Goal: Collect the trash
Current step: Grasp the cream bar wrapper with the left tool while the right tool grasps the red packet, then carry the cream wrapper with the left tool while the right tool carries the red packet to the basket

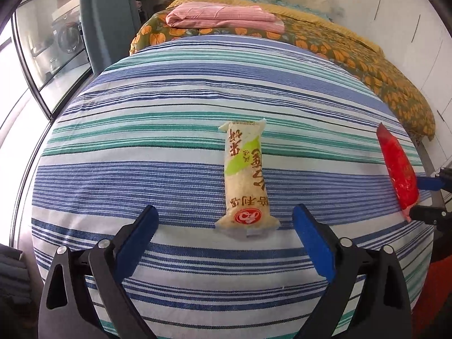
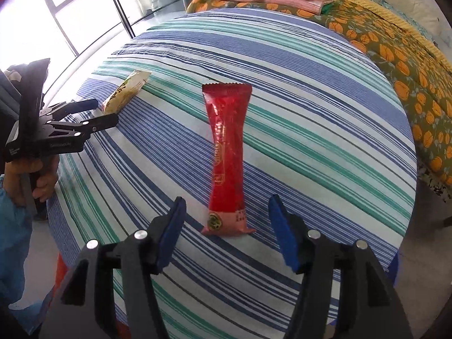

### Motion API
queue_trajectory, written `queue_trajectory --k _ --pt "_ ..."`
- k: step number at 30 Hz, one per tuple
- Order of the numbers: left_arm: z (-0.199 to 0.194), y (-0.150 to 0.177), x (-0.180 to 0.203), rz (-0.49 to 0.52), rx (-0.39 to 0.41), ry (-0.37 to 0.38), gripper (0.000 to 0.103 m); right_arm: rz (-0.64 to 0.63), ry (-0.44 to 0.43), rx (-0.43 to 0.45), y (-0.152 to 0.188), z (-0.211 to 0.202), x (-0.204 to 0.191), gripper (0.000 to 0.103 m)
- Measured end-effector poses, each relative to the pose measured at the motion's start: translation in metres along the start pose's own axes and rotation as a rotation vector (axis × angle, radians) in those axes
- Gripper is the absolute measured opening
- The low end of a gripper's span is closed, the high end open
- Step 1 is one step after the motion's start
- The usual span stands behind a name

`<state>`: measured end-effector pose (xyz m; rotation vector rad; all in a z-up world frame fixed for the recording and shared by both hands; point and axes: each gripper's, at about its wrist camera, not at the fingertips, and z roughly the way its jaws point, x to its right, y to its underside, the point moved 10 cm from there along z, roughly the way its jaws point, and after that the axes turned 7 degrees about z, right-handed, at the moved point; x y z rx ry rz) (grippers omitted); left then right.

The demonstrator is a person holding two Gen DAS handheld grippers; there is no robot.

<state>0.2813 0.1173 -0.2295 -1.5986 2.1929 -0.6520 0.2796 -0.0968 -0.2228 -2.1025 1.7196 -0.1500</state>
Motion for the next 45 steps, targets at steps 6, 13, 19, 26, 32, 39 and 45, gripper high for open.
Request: queue_trajectory --k 6,13,19,26,32,39,45 --pt "0.003 -0.006 0.007 0.043 -0.033 -0.047 0.056 -0.028 0.071 -0.020 0.000 0.009 -0.002 0.021" --pt "-0.008 -0.003 0.018 0.009 -0.007 0.000 0.024 0.041 -0.024 0.035 0.012 -0.021 -0.003 0.021" --pt "-0.031 0.001 0.065 0.006 0.039 0.085 0.023 0.114 -0.105 0.059 0.029 -0.041 0.006 0.021" --pt "-0.055 0.001 0.167 0.107 0.068 0.211 0.023 0.260 -0.135 0.113 0.073 -0.074 0.060 0.021" --pt "-0.072 -0.006 0.281 0.228 0.078 0.356 0.023 0.394 0.009 0.145 0.131 -0.102 0.160 0.021" --pt "-0.061 0.006 0.421 0.347 -0.007 0.489 0.023 0.553 0.127 0.091 0.191 -0.088 0.267 0.021" --pt "-0.003 0.022 0.503 0.402 -0.113 0.476 0.023 0.624 0.118 0.043 0.214 -0.051 0.326 0.021"
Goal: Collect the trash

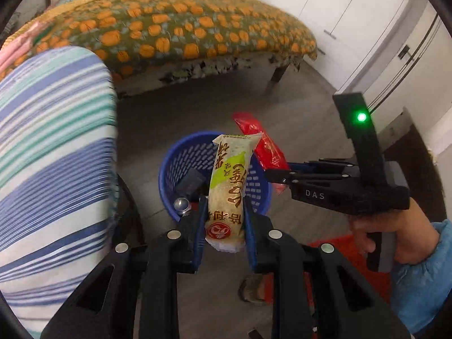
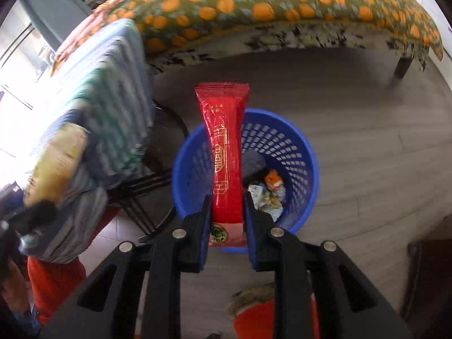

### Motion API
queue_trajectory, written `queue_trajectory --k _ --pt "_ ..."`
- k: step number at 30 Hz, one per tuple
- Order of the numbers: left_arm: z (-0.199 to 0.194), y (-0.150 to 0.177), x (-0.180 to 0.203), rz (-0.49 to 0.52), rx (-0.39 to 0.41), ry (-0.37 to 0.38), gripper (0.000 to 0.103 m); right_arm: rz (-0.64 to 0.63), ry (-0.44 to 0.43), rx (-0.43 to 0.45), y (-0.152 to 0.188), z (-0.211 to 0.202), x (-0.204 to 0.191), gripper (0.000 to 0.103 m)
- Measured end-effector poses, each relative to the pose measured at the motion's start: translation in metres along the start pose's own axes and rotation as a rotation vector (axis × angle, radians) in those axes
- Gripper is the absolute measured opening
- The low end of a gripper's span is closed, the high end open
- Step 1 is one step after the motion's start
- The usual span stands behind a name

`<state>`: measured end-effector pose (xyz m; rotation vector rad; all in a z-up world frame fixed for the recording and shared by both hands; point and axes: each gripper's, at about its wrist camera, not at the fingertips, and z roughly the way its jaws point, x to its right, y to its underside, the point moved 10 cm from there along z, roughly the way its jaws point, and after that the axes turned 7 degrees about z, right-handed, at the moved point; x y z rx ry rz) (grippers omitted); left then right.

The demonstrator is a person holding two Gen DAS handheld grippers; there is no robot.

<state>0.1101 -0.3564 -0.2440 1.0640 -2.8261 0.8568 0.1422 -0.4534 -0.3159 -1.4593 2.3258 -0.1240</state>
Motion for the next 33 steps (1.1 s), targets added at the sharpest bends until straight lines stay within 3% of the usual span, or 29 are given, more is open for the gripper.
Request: queue_trajectory --k 7,8,10,12,14,17,21,26,29,31,33 --pt "0.101 -0.016 -0.010 -0.052 -0.089 0.006 0.025 0.053 -0.029 -0.018 -0.017 0.046 0.044 0.024" --pt "0.112 -0.018 -0.011 -0.051 -0.092 0.002 0.028 0.071 -0.031 -0.009 -0.020 0.053 0.050 0.028" --pt "0.125 -0.020 -0.016 -0.043 -0.095 -0.035 0.040 0.110 -0.043 0.000 -0.024 0.062 0.061 0.057" --pt "0.125 -0.019 -0.020 -0.038 -0.082 -0.057 0.060 0.151 -0.044 0.014 -0.026 0.065 0.072 0.064" --pt "0.118 -0.018 -0.022 -0.034 -0.042 -0.069 0.069 0.180 -0.042 0.026 -0.024 0.059 0.079 0.066" --pt "0.097 -0.017 -0.020 -0.030 0.020 -0.106 0.083 0.213 -0.009 0.070 -0.025 0.044 0.090 0.084" --pt "0.051 -0.020 -0.005 0.002 0.144 -0.134 0.095 0.236 0.024 0.136 -0.020 0.002 0.093 0.091" --pt "-0.004 -0.014 0.011 0.041 0.251 -0.183 0.098 0.248 -0.004 0.253 -0.013 -0.058 0.075 0.096" --pt "-0.022 -0.008 0.020 0.077 0.270 -0.203 0.098 0.211 0.017 0.363 -0.002 -0.101 0.058 0.097" --pt "-0.031 -0.005 0.023 0.106 0.289 -0.274 0.098 0.183 0.039 0.455 0.007 -0.131 0.047 0.098" --pt "-0.039 -0.001 0.027 0.112 0.304 -0.283 0.098 0.162 0.074 0.494 0.012 -0.146 0.040 0.098"
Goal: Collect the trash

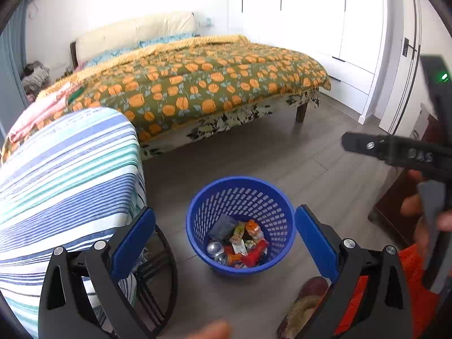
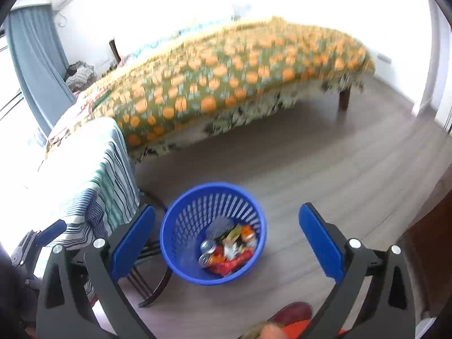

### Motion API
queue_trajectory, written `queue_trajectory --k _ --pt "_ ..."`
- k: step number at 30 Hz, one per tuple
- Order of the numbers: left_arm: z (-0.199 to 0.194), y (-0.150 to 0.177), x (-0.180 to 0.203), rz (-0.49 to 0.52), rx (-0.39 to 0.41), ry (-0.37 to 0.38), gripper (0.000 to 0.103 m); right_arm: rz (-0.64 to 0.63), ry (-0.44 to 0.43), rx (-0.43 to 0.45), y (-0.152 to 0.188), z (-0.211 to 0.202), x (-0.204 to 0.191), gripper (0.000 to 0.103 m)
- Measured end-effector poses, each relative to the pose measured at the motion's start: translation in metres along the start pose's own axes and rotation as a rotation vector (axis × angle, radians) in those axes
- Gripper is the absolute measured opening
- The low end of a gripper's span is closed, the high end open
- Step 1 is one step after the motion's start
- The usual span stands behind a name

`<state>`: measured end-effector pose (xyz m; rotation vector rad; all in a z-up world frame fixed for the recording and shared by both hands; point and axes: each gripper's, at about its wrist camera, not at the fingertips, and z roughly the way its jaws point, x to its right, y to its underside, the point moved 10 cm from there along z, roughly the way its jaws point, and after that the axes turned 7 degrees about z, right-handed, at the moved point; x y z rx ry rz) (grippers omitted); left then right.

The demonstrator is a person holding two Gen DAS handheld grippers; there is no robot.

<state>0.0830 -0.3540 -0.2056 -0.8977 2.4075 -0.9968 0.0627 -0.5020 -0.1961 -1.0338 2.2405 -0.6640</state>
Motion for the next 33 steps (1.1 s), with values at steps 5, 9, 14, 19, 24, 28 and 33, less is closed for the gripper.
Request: queue_trajectory --k 5,9,14,19,24,28,33 --pt "0.000 0.013 -0.009 -0.037 -0.080 -0.078 0.098 -0.055 0.078 0.033 0.003 -0.016 0.001 0.098" --pt "0.006 0.024 -0.010 -0.030 -0.128 -0.082 0.098 -0.070 0.022 -0.019 0.028 -0.021 0.003 0.098" --pt "0.018 0.042 -0.004 -0.044 -0.194 -0.042 0.098 -0.063 0.087 -0.139 0.067 -0.005 0.016 0.098" --pt "0.032 0.057 0.000 -0.060 -0.250 -0.028 0.098 -0.091 0.101 -0.181 0.080 0.001 0.016 0.098" --pt "0.038 0.063 0.001 -0.071 -0.273 -0.018 0.098 -0.127 0.085 -0.206 0.089 0.006 0.008 0.098" --pt "0.038 0.064 0.000 -0.076 -0.277 -0.018 0.098 -0.143 0.078 -0.206 0.090 0.007 0.003 0.098" --pt "0.038 0.064 -0.003 -0.088 -0.282 -0.015 0.098 -0.141 0.078 -0.212 0.091 0.007 0.002 0.098"
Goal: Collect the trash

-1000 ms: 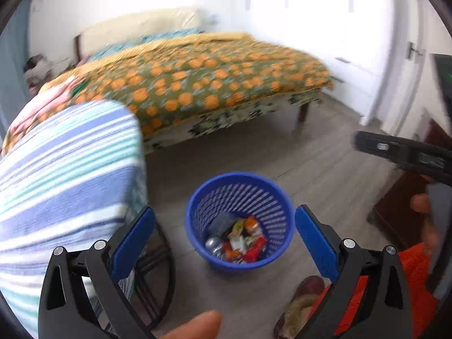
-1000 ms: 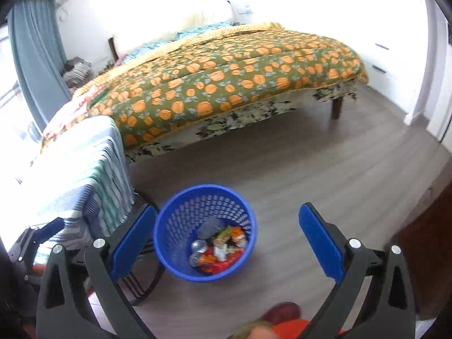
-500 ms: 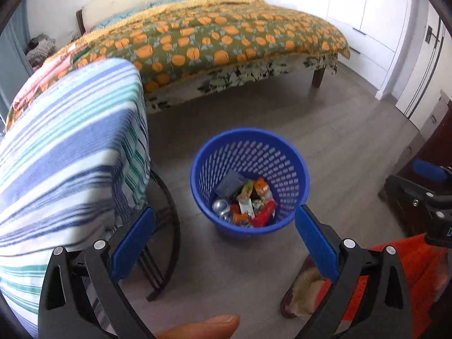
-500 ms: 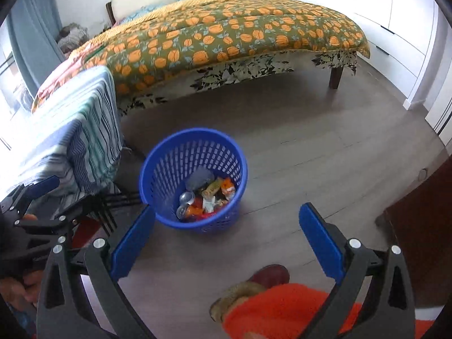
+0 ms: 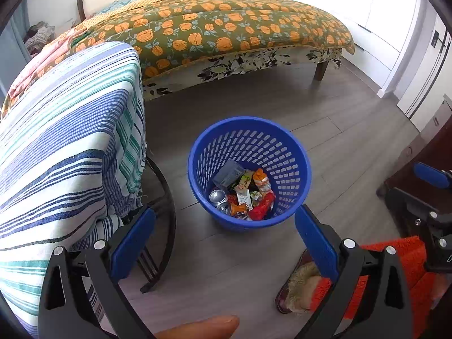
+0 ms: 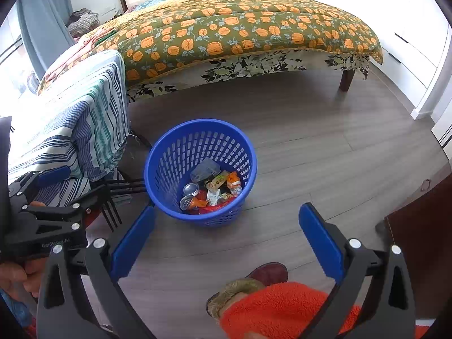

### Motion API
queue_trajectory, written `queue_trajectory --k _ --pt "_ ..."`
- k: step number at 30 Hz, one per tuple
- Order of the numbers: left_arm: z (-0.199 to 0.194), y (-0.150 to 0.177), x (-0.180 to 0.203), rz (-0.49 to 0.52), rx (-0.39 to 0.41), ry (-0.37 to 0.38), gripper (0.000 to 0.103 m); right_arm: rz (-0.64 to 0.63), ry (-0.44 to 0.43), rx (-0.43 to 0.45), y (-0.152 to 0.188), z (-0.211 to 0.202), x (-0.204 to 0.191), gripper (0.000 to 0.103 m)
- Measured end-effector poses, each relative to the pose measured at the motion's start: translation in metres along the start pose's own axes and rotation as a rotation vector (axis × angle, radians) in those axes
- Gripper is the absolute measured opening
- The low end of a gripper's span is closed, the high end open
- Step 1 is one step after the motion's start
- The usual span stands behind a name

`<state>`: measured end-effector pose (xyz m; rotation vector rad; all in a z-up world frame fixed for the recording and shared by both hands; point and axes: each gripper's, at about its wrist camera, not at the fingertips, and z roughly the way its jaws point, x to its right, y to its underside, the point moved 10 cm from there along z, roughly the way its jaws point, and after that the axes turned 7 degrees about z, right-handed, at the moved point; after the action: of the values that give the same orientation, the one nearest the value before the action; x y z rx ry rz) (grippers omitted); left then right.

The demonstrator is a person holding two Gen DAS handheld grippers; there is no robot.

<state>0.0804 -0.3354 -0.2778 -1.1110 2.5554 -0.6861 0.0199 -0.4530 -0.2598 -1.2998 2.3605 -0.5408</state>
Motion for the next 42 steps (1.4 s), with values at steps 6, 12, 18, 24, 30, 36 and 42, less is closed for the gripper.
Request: queue_trajectory --k 6,12,18,24,30,36,42 --pt "-0.0001 0.0004 -0.0010 0.003 0.000 -0.004 0.098 0.000 -0.004 -0.010 0.0021 0.0014 -0.0025 0.098" --pt "0.0001 0.0004 -0.0035 -0.005 -0.005 -0.006 0.098 0.002 -0.002 -0.014 0.0031 0.0017 -0.0023 0.098" --pt "0.0008 0.0013 -0.0058 -0.011 -0.011 -0.007 0.098 0.001 -0.002 -0.013 0.0030 0.0017 -0.0025 0.098" --pt "0.0007 0.0011 -0.0061 -0.012 -0.010 -0.007 0.098 0.002 -0.002 -0.014 0.0038 0.0019 -0.0031 0.098" --pt "0.0006 0.0013 -0.0059 -0.010 -0.010 -0.008 0.098 0.002 -0.002 -0.014 0.0039 0.0016 -0.0033 0.098" --pt "0.0006 0.0014 -0.0062 -0.011 -0.010 -0.007 0.098 0.004 -0.001 -0.014 0.0042 0.0015 -0.0036 0.098" --pt "0.0006 0.0013 -0.0064 -0.010 -0.011 -0.008 0.098 0.003 -0.002 -0.014 0.0045 0.0014 -0.0038 0.098"
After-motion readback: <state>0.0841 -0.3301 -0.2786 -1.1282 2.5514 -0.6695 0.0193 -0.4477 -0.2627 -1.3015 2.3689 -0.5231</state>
